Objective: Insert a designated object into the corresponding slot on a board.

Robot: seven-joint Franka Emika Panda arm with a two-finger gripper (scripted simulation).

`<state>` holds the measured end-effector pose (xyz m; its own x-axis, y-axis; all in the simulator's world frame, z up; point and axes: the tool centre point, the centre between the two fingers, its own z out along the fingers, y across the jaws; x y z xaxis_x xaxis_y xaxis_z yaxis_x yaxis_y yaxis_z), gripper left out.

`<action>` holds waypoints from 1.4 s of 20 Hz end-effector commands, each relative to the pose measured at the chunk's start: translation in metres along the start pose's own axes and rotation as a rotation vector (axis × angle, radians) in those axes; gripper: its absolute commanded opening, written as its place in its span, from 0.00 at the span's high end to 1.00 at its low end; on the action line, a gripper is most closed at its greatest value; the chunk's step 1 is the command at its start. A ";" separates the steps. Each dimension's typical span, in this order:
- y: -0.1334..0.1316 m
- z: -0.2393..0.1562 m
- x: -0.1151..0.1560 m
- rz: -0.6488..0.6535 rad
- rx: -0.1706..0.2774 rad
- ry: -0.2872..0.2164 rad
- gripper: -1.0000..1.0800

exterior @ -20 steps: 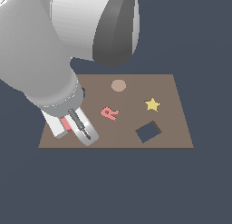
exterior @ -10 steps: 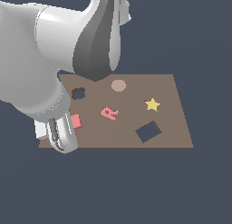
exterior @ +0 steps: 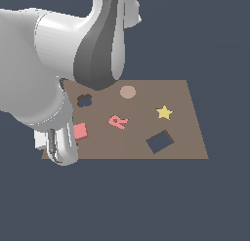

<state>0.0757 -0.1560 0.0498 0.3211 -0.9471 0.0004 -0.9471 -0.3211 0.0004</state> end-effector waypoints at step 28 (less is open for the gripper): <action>-0.014 0.018 -0.030 -0.016 0.001 0.000 1.00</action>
<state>0.0777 -0.1349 0.0307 0.3276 -0.9448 0.0003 -0.9448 -0.3276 0.0010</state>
